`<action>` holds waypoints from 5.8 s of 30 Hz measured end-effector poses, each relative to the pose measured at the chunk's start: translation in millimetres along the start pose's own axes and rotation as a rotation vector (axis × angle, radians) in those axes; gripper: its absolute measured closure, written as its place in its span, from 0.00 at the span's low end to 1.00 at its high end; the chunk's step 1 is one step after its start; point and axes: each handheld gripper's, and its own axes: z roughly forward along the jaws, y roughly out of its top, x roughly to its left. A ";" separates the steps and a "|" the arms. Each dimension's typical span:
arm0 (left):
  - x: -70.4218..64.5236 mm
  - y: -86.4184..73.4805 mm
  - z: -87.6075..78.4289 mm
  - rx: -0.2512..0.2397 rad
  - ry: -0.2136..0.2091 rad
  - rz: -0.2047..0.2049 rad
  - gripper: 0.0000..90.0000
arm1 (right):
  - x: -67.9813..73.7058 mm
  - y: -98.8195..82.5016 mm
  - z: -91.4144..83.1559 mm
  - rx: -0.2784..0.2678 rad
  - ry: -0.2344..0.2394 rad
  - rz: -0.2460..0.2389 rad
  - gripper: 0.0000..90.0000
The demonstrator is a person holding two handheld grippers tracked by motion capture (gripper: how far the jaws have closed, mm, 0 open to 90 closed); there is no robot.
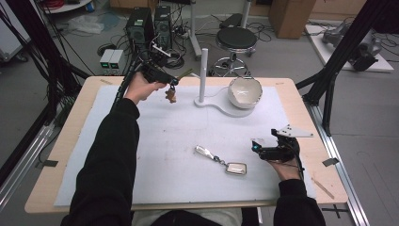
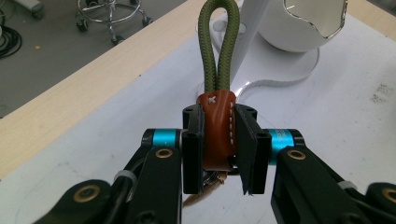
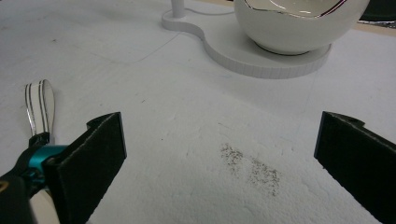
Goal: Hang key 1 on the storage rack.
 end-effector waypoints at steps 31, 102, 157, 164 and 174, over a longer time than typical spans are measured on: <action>-8.5 -6.1 44.7 0.099 0.102 0.045 0.47 | -5.3 -3.1 -5.2 -0.015 -0.007 0.038 0.01; -3.4 -130.7 -62.4 -0.098 0.115 -0.073 0.02 | -5.0 -3.7 -7.8 -0.027 -0.012 0.042 0.01; -16.1 -272.6 -114.3 -0.121 0.237 -0.133 0.02 | -5.6 -5.7 -6.8 -0.008 -0.026 0.059 0.01; -19.3 -289.0 -117.5 -0.118 0.249 -0.135 0.02 | -5.3 -5.6 -6.5 -0.005 -0.025 0.057 0.01; -24.5 -304.8 -123.7 -0.158 0.252 -0.157 0.02 | -2.9 -4.0 -5.1 0.005 0.003 0.055 0.01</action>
